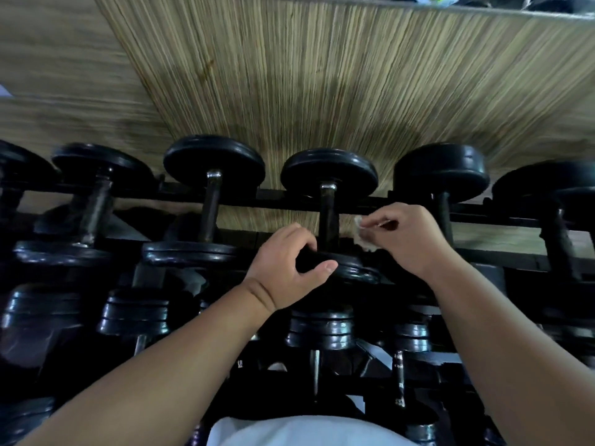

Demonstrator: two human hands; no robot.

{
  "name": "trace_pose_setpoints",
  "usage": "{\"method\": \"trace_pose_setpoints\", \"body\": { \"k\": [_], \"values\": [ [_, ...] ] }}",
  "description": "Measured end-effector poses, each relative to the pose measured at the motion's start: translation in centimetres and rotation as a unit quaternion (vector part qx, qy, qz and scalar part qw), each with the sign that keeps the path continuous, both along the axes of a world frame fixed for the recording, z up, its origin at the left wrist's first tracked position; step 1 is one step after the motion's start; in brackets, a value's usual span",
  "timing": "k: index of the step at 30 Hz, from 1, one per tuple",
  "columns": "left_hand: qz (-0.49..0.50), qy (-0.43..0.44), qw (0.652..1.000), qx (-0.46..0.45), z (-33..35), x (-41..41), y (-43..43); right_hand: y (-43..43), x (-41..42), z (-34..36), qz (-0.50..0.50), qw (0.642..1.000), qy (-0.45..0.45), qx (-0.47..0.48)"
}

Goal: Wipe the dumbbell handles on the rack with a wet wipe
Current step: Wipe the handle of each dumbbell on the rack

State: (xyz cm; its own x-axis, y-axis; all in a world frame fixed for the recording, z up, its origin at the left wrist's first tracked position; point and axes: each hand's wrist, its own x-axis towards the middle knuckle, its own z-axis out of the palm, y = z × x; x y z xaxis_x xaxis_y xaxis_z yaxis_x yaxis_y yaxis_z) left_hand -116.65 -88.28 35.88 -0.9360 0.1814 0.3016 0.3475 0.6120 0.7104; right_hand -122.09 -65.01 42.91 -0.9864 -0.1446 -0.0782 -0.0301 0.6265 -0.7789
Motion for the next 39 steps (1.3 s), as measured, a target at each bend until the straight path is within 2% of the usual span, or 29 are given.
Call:
{"method": "trace_pose_setpoints", "body": {
  "k": [5,7,11,15,24,28,31,33,39],
  "values": [
    [-0.064,0.064,0.996,-0.008,4.7,0.7,4.0,5.5,2.1,2.3,-0.079,0.996,0.029,-0.042],
    [-0.103,0.06,0.993,-0.001,6.4,0.8,7.0,7.7,2.8,3.3,-0.107,0.991,0.048,-0.068],
    [-0.124,-0.042,0.991,-0.005,7.3,0.6,12.2,12.1,3.7,4.3,-0.16,0.98,0.07,-0.095],
    [-0.118,-0.129,0.984,-0.03,6.5,0.1,15.4,14.7,4.1,4.4,-0.147,0.985,0.039,-0.081],
    [-0.103,-0.162,0.98,-0.061,3.5,-1.9,21.3,17.0,1.4,1.8,-0.126,0.991,0.006,-0.042],
    [-0.112,-0.103,0.984,-0.093,2.3,-2.4,23.4,17.4,-1.4,-0.2,-0.107,0.993,0.006,-0.058],
    [-0.096,-0.005,0.995,-0.005,0.7,-2.2,23.1,17.5,-4.0,-1.8,-0.1,0.994,0.033,-0.042],
    [-0.094,0.03,0.995,0.016,0.0,-2.0,22.9,17.2,-5.5,-3.1,-0.096,0.994,0.055,-0.02],
    [-0.163,0.107,0.98,-0.038,-1.5,-2.3,21.8,16.0,-7.5,-6.6,-0.04,0.977,0.204,0.044]
  ]
}}
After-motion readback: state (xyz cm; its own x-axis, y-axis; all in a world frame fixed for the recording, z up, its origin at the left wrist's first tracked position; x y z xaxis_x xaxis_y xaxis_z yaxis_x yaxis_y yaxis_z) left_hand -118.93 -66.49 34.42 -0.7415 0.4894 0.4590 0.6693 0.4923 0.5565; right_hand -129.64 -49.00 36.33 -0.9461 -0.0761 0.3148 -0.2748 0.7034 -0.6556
